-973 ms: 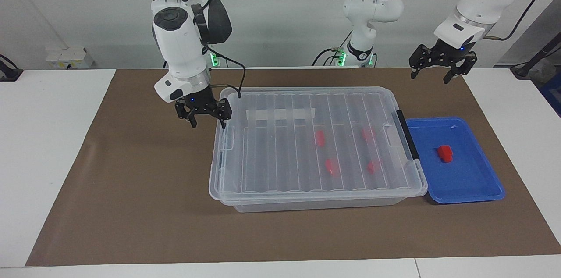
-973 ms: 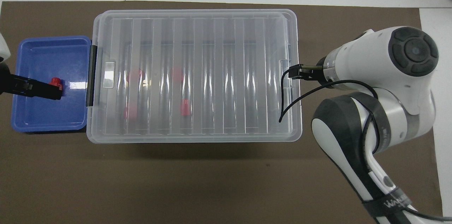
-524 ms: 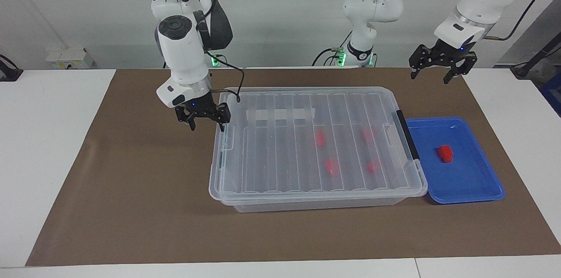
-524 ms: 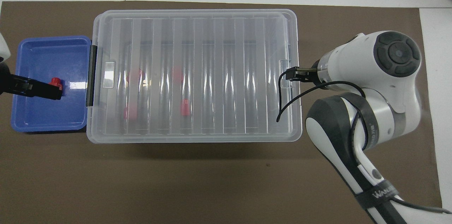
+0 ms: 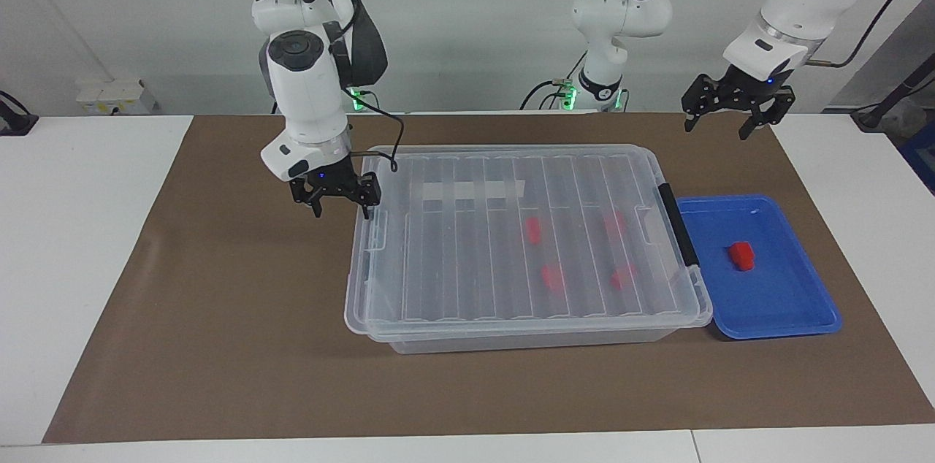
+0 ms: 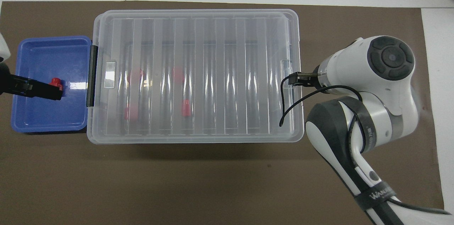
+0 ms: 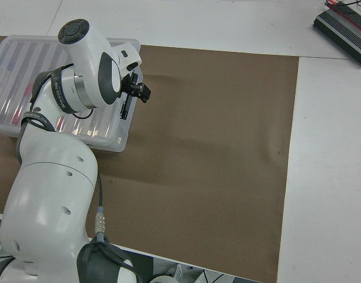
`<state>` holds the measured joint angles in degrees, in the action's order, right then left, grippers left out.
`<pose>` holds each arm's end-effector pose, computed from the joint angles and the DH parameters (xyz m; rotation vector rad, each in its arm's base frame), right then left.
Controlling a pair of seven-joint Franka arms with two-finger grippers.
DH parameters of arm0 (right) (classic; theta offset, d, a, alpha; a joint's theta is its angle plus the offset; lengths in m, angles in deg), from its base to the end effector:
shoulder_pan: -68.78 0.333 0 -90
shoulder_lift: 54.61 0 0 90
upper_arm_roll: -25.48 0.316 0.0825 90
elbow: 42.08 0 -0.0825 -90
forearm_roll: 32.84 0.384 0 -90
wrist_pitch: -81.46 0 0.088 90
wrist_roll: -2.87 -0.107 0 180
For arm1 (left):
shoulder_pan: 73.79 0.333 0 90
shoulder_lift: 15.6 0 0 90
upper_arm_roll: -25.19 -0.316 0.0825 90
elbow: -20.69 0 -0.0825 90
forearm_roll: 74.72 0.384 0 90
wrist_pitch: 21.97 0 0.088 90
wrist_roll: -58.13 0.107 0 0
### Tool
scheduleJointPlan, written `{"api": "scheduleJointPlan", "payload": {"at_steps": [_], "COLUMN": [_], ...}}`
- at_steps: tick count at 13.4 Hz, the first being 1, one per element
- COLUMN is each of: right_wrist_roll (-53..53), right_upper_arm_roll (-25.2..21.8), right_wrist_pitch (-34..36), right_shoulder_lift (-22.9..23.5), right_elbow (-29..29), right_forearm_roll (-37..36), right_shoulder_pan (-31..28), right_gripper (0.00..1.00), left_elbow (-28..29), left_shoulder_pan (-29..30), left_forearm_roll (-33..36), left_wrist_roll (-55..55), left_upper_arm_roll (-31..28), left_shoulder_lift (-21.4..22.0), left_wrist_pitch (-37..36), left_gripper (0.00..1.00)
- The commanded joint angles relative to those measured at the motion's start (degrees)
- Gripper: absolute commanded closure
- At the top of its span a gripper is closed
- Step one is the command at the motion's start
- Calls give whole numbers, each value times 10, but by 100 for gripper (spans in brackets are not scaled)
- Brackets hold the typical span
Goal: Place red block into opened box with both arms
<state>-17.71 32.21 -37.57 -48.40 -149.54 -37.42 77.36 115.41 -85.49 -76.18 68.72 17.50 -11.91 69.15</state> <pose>0.5790 0.1522 0.4618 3.1087 -0.0898 0.1682 0.5344 -0.0378 0.6221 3.0825 -0.3945 0.0046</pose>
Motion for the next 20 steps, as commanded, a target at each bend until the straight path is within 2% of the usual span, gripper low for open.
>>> {"api": "scheduleJointPlan", "payload": {"at_steps": [1, 6, 9, 10, 12, 16, 19, 20], "right_wrist_roll": [47, 142, 188, 208, 247, 303, 329, 338], "right_upper_arm_roll": [0, 0, 0, 0, 0, 0, -1, -1], "right_wrist_pitch": [12, 35, 42, 46, 48, 48, 48, 48], "right_shoulder_lift": [-16, -16, -16, -16, -16, -17, -17, -17], "right_elbow": [-16, -15, -14, -13, -12, -12, -12, -11], "right_forearm_roll": [-15, -17, -17, -17, -17, -17, -17, -17], "right_shoulder_pan": [-20, -53, -72, -79, -96, -126, -136, -141], "right_gripper": [4, 4, 4, 4, 4, 4, 4, 4], "left_elbow": [19, 20, 13, 23, 88, 113, 192, 208], "left_shoulder_pan": [-5, -6, 58, 68, 112, 110, 134, 161], "left_forearm_roll": [10, 11, 8, 18, 20, 20, 19, 20], "left_wrist_roll": [-7, -8, -7, 6, 22, 22, 31, 35], "left_upper_arm_roll": [-4, -5, -7, -8, -8, -8, -9, -8], "left_shoulder_lift": [16, 16, 17, 16, 6, -61, -79, -90], "left_wrist_pitch": [12, 3, 16, 58, 165, 241, 366, 404], "left_gripper": [0, 0, 0, 0, 0, 0, 0, 0]}}
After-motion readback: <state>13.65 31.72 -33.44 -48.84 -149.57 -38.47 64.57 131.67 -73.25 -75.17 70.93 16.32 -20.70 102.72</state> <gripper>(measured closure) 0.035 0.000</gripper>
